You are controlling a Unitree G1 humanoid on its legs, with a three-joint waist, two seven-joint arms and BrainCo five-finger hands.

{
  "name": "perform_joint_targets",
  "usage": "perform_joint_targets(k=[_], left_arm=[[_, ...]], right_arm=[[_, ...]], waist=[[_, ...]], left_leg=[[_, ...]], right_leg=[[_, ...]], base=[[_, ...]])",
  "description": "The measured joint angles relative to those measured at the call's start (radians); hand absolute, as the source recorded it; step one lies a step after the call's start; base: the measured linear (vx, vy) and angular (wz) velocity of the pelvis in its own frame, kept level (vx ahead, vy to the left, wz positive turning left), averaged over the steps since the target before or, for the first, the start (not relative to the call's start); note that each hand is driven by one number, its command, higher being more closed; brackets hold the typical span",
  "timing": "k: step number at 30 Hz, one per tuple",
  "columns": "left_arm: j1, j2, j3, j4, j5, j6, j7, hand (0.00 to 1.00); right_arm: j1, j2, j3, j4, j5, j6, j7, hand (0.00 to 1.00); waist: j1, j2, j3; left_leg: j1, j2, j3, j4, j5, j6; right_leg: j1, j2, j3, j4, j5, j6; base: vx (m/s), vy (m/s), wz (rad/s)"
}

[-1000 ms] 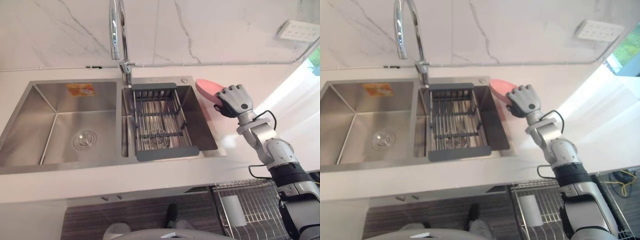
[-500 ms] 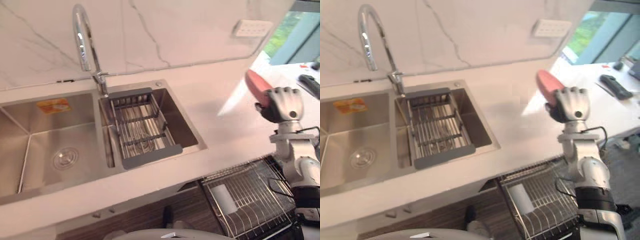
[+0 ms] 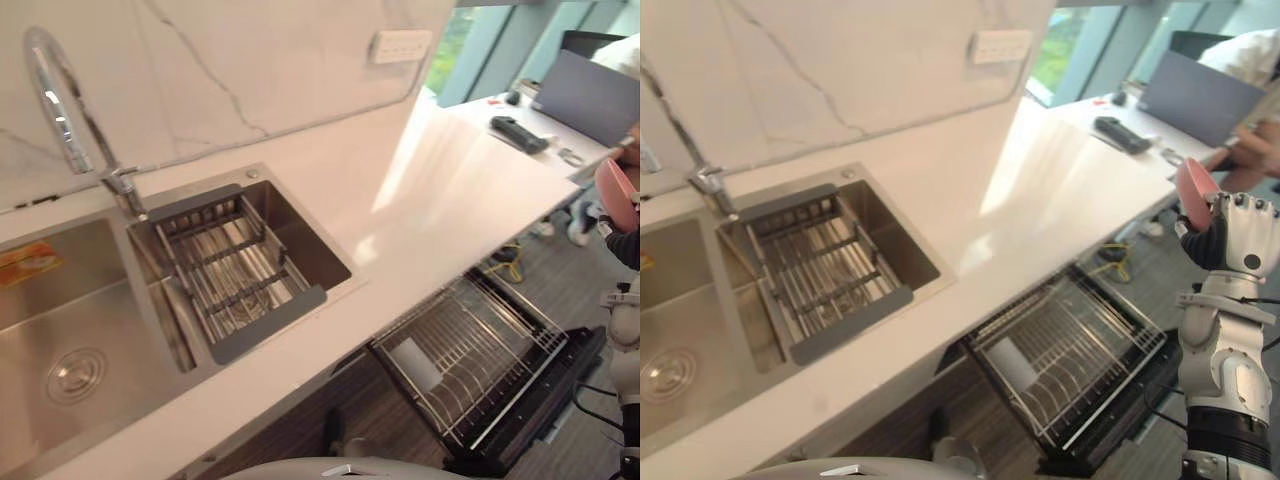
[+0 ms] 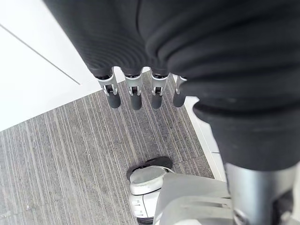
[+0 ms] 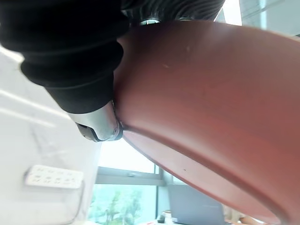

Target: Walk over to the sink, pick up the cup, carry it to the dishwasher, place the cup inside the dishwasher, then close the dishwasher door

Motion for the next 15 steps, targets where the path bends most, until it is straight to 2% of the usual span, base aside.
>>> perform_joint_targets(k=[1,2,3,4,5,6,7,8,9,10,11,12,15], left_arm=[[-0.001,-0.002,0.001,-0.001,-0.014,0.006,0.004,0.0],[-0.002,-0.007,0.001,-0.007,-0.033,0.012,0.009,0.0],[-0.002,-0.006,0.001,-0.017,-0.043,0.014,0.014,0.0],[-0.002,0.001,0.004,-0.028,-0.055,0.015,0.028,0.0],[-0.002,0.008,0.01,-0.034,-0.068,0.016,0.03,0.0],[-0.007,0.012,0.037,-0.043,-0.106,0.017,0.03,0.0],[-0.013,0.01,0.046,-0.042,-0.137,0.02,0.031,0.0],[-0.012,0.011,0.051,-0.043,-0.152,0.02,0.031,0.0],[-0.015,0.008,0.06,-0.047,-0.183,0.017,0.029,0.0],[-0.024,-0.007,0.065,-0.044,-0.198,0.017,0.035,0.0],[-0.022,-0.02,0.071,-0.04,-0.204,0.013,0.037,0.0],[-0.019,-0.029,0.082,-0.031,-0.205,0.004,0.052,0.0],[-0.018,-0.03,0.083,-0.028,-0.196,-0.006,0.052,0.0]], right_arm=[[0.0,0.006,-0.001,0.005,0.013,0.012,-0.003,1.0],[-0.001,0.018,-0.001,0.013,0.034,0.029,-0.009,1.0],[-0.002,0.025,0.0,0.022,0.043,0.037,-0.018,1.0],[-0.002,0.039,-0.001,0.052,0.06,0.055,-0.032,1.0],[-0.002,0.048,0.0,0.072,0.073,0.064,-0.04,1.0],[-0.007,0.063,0.001,0.11,0.096,0.084,-0.046,1.0],[-0.009,0.084,0.002,0.139,0.117,0.094,-0.05,1.0],[-0.012,0.097,0.002,0.158,0.122,0.097,-0.053,1.0],[-0.018,0.121,0.001,0.186,0.137,0.108,-0.066,1.0],[-0.032,0.139,-0.001,0.221,0.148,0.115,-0.069,1.0],[-0.039,0.156,-0.002,0.235,0.148,0.113,-0.069,1.0],[-0.023,0.198,-0.013,0.228,0.148,0.105,-0.072,1.0],[0.049,0.247,-0.058,0.227,0.146,0.078,-0.073,1.0]], waist=[[-0.007,0.015,-0.009],[-0.006,0.044,-0.02],[-0.006,0.051,-0.021],[-0.006,0.029,-0.017],[-0.005,0.034,-0.014],[0.013,0.003,-0.028],[0.033,0.01,-0.028],[0.041,0.009,-0.026],[0.06,-0.004,-0.019],[0.068,0.011,-0.021],[0.078,0.011,-0.02],[0.074,0.012,-0.019],[0.058,0.008,-0.013]], left_leg=[[0.002,0.017,0.018,0.001,-0.002,0.0],[-0.003,0.05,0.033,-0.006,-0.002,0.0],[-0.005,0.059,0.043,-0.006,-0.003,0.0],[-0.007,0.058,0.044,0.001,-0.003,-0.001],[-0.009,0.054,0.047,0.01,-0.003,-0.001],[-0.014,0.043,0.051,0.043,-0.009,-0.009],[-0.058,0.069,0.05,0.114,-0.002,0.001],[-0.098,0.083,0.043,0.173,0.006,0.019],[-0.143,0.079,0.026,0.174,-0.023,0.03],[-0.149,0.058,0.017,0.05,0.029,0.031],[-0.144,0.056,0.019,0.044,0.056,0.006],[-0.122,0.052,0.044,0.017,0.063,0.001],[-0.104,0.038,0.051,-0.016,0.077,-0.005]], right_leg=[[-0.009,-0.004,-0.061,0.042,-0.069,-0.04],[-0.028,-0.015,-0.117,0.109,-0.14,-0.052],[-0.047,-0.038,-0.13,0.174,-0.155,-0.063],[-0.065,-0.075,-0.135,0.316,-0.18,-0.062],[-0.061,-0.087,-0.142,0.356,-0.187,-0.066],[-0.053,-0.077,-0.147,0.323,-0.202,-0.026],[-0.021,-0.037,-0.14,0.217,-0.156,0.011],[-0.006,-0.025,-0.128,0.156,-0.123,0.012],[0.024,-0.006,-0.106,0.037,-0.056,0.012],[0.051,0.022,-0.09,-0.065,0.006,0.013],[0.066,0.036,-0.075,-0.105,0.03,0.016],[0.081,0.037,-0.056,-0.136,0.044,0.024],[0.081,0.032,-0.053,-0.142,0.038,0.025]], base=[[0.01,-0.025,-0.35],[0.02,-0.056,-0.3],[0.05,-0.084,-0.19],[0.05,-0.096,-0.04],[0.11,-0.107,-0.19],[0.14,-0.129,-0.39],[0.11,-0.105,-0.49],[0.03,-0.076,-0.51],[-0.08,-0.026,-0.51],[-0.1,-0.029,-0.62],[-0.08,-0.018,-0.62],[-0.03,0.01,-0.41],[-0.04,0.053,-0.14]])
